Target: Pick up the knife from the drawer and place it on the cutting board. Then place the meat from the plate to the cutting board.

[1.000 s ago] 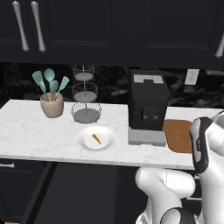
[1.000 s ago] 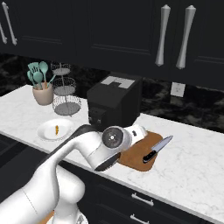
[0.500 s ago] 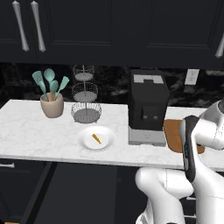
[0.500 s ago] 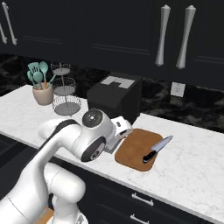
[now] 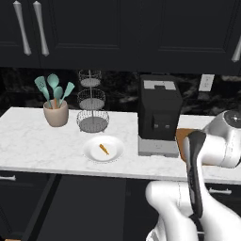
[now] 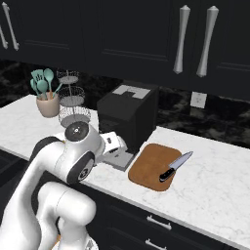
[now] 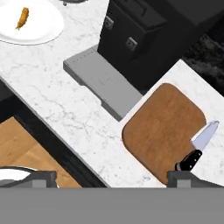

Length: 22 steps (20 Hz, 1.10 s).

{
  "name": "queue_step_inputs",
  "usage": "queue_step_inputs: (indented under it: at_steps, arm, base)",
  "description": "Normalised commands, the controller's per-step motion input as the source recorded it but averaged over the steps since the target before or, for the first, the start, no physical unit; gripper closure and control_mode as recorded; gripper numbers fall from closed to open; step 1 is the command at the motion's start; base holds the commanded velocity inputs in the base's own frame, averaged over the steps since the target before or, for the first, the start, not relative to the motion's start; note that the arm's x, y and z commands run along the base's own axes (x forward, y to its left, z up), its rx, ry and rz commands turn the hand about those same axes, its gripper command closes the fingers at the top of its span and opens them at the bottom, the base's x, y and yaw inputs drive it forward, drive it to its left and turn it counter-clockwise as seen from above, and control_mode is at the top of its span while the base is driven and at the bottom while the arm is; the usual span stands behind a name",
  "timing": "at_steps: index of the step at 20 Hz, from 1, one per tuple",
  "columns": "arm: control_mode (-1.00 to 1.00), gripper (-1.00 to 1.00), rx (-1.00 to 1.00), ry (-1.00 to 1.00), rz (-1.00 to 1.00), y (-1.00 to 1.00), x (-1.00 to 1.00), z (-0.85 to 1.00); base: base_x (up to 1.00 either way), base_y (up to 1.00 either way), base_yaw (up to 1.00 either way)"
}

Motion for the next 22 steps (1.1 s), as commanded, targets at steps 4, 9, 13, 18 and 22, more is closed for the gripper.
queue_step_inputs:
  at_steps: [4,9,13,18,22]
  arm:
    - [-1.00,-1.00,0.13,0.00,-0.08,0.69,-0.29,0.18]
    - [-1.00,-1.00,0.12,-0.02,-0.13,0.83,-0.10,0.06]
    - [-1.00,-1.00,0.07,-0.09,-0.17,0.98,0.00,-0.07]
    - [-1.00,-1.00,0.01,-0.12,-0.18,1.00,0.11,-0.11]
    - [-1.00,-1.00,0.00,-0.01,-0.21,0.98,0.34,-0.22]
  base:
    - [0.00,0.00,0.00]
    - [0.00,0.00,0.00]
    - [0.00,0.00,0.00]
    - [0.00,0.00,0.00]
    - [0.00,0.00,0.00]
